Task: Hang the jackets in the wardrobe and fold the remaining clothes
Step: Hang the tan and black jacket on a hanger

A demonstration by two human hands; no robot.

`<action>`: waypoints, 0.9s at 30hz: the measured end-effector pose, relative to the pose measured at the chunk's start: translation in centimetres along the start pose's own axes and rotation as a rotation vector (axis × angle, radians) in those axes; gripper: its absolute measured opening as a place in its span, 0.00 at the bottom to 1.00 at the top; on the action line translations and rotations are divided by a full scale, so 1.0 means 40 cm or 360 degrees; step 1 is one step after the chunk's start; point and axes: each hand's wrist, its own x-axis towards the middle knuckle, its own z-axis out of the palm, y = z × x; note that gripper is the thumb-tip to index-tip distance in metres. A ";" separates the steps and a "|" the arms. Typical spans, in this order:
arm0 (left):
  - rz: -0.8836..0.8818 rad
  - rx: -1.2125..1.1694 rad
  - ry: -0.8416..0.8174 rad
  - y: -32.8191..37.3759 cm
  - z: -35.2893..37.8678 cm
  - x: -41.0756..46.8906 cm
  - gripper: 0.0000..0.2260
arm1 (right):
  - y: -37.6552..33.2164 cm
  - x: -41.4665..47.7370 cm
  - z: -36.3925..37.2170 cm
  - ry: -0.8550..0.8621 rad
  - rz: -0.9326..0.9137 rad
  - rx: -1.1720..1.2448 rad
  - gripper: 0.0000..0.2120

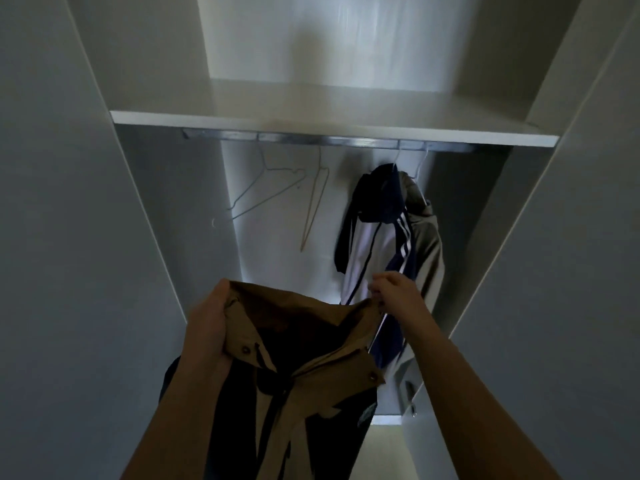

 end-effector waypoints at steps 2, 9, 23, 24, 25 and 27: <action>0.0016 -0.0008 0.0013 0.025 0.009 0.078 0.14 | -0.049 0.108 0.057 -0.0093 0.0066 0.0132 0.14; -0.0032 -0.0094 0.0048 0.063 0.043 0.295 0.11 | -0.149 0.427 0.251 -0.0255 0.0335 0.0490 0.16; 0.0118 -0.0132 0.0217 0.066 0.113 0.478 0.14 | -0.186 0.654 0.365 -0.0111 0.0068 0.0292 0.13; 0.0126 -0.0141 0.0217 0.060 0.120 0.481 0.15 | -0.187 0.662 0.350 -0.0093 0.0051 0.0276 0.14; 0.0133 -0.0155 0.0221 0.054 0.124 0.484 0.16 | -0.189 0.666 0.334 -0.0084 0.0042 0.0265 0.14; 0.0151 -0.0169 0.0222 0.044 0.130 0.484 0.13 | -0.188 0.665 0.305 -0.0091 0.0021 0.0278 0.14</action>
